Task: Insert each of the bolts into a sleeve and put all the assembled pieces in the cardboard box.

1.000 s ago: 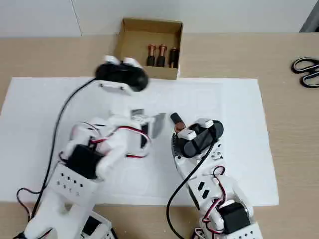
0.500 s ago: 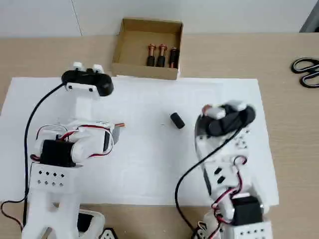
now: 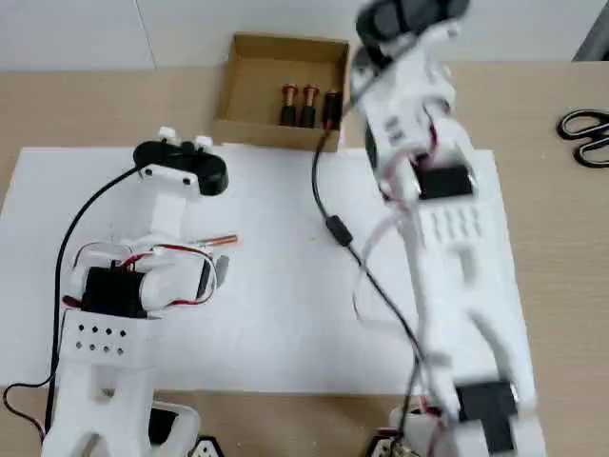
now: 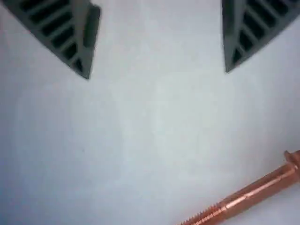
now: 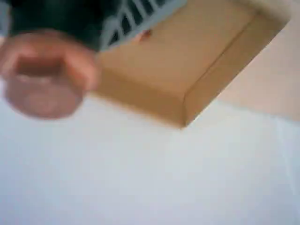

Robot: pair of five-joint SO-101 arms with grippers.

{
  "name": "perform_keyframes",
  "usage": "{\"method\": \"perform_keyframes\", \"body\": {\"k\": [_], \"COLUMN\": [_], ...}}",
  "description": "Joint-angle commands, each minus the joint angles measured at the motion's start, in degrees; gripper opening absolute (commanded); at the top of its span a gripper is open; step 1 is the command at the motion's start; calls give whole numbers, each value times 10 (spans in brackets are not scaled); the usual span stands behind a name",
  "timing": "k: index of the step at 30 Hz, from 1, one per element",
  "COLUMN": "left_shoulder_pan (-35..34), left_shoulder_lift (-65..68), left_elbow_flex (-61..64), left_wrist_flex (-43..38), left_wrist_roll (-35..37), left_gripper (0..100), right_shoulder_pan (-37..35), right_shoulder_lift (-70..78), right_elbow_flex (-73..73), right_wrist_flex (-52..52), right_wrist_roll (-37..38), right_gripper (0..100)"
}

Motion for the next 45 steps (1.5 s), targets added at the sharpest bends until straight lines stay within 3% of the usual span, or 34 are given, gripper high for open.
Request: {"method": "perform_keyframes", "body": {"k": [1,9,18,23,30,36,45], "left_shoulder_pan": [-4,-4,-4,-4,-4,-1,-2], "left_shoulder_lift": [-11,-11,-11,-11,-11,-11,-11], "left_elbow_flex": [4,7,7,14,15,13,12], "left_wrist_flex": [4,4,4,3,4,2,2], "left_wrist_roll": [-3,-2,-2,-2,-2,-2,-2], "left_gripper": [175,175,175,175,175,175,175], "right_shoulder_pan": [3,-26,-37,-37,-38,-32,-29], "right_shoulder_lift": [165,454,601,627,632,610,501], "right_elbow_flex": [-141,-353,-460,-460,-461,-505,-562], "right_wrist_flex": [-102,-168,-164,-164,-119,-98,124], "right_wrist_roll": [-2,-2,-2,-4,-4,-2,-2], "right_gripper": [4,4,8,14,184,205,205]}}
